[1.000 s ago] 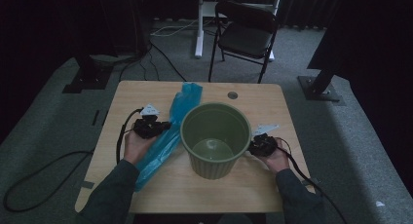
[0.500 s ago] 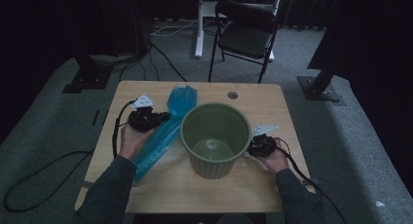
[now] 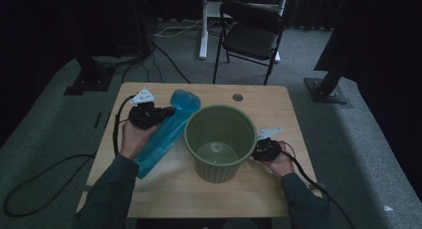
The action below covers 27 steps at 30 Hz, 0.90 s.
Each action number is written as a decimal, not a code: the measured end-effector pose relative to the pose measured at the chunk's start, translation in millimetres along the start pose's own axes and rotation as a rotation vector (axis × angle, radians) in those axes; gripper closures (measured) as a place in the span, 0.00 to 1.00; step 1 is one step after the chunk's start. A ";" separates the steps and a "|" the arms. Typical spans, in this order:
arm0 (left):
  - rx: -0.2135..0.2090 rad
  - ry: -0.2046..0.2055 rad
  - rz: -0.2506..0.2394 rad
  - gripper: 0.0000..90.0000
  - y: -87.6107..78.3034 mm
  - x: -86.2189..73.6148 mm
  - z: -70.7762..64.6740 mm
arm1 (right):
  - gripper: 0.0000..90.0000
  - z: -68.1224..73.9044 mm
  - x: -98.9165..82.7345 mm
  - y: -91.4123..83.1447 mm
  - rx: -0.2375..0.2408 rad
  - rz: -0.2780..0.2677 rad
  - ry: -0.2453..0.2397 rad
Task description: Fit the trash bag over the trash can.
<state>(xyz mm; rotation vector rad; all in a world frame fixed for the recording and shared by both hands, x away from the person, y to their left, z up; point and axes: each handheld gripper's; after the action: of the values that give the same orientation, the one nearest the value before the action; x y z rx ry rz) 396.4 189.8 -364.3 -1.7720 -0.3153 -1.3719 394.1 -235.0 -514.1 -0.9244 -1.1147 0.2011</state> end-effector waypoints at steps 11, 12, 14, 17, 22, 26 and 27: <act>0.017 0.023 -0.028 0.99 -10.1 17.3 -3.0 | 0.79 4.4 6.7 4.9 0.023 0.003 -0.022; 0.018 0.023 -0.031 0.99 -11.1 18.8 -3.2 | 0.79 4.0 6.8 5.2 0.026 0.003 -0.018; 0.022 0.023 -0.041 0.99 -13.9 22.8 -3.8 | 0.79 3.4 7.3 5.5 0.026 0.002 -0.018; 0.018 0.027 -0.052 0.99 -17.1 27.6 -5.0 | 0.80 2.4 7.9 5.8 0.026 0.003 -0.019; 0.011 0.034 -0.075 0.99 -20.8 35.8 -8.4 | 0.80 2.1 8.4 7.3 0.029 0.008 -0.017; -0.002 0.032 -0.093 0.99 -20.4 42.9 -12.2 | 0.80 2.6 8.7 7.9 0.030 0.012 -0.019; -0.005 0.033 -0.096 0.99 -20.0 44.9 -13.3 | 0.80 2.8 8.9 8.1 0.030 0.012 -0.020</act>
<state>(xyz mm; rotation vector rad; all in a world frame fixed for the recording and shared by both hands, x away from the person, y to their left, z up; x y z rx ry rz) 391.0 179.1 -314.8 -1.7559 -0.3839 -1.4685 398.3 -223.4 -513.5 -0.9045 -1.1218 0.2369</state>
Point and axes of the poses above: each handheld gripper's, and its own axes: y roughly forward along the jaws, x roughly out of its top, z roughly to its left, and after that the axes turned 6 degrees about x, right-handed
